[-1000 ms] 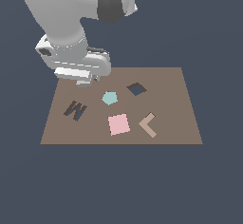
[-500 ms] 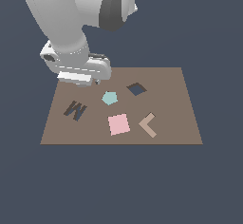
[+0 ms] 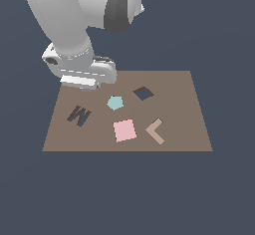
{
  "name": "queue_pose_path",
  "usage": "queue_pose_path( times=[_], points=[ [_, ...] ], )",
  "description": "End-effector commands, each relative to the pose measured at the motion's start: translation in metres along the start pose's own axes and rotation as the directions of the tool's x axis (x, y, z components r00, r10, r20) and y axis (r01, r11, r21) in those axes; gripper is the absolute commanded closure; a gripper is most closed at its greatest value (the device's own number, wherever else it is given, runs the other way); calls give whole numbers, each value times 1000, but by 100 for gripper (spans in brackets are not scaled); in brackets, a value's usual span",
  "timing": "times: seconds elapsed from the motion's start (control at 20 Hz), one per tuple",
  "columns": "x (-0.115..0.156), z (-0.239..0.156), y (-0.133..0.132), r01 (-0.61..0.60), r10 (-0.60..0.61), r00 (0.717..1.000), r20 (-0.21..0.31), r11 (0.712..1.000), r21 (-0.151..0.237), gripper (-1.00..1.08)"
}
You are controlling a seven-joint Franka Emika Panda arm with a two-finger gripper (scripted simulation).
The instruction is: Insert a designated object into the corresponding slot on a board.
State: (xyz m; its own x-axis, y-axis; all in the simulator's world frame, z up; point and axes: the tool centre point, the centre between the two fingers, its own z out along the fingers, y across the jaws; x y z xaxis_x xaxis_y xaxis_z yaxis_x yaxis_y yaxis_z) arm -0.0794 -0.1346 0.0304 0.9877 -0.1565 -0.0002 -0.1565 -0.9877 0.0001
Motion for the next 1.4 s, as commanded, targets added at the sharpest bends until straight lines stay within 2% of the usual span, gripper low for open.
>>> queue_pose_path(
  times=[0.0,0.4,0.85,1.1,1.35],
  points=[
    [0,0,0,0,0,1000,0,1000,0,108],
    [-3,0,-5,-28,28,1000,0,1000,0,108],
    [-13,-2,-28,-143,143,990,0,990,0,108],
    [-20,-3,-48,-242,242,970,0,970,0,108],
    [-25,-4,-74,-361,361,933,0,933,0,108]
  ],
)
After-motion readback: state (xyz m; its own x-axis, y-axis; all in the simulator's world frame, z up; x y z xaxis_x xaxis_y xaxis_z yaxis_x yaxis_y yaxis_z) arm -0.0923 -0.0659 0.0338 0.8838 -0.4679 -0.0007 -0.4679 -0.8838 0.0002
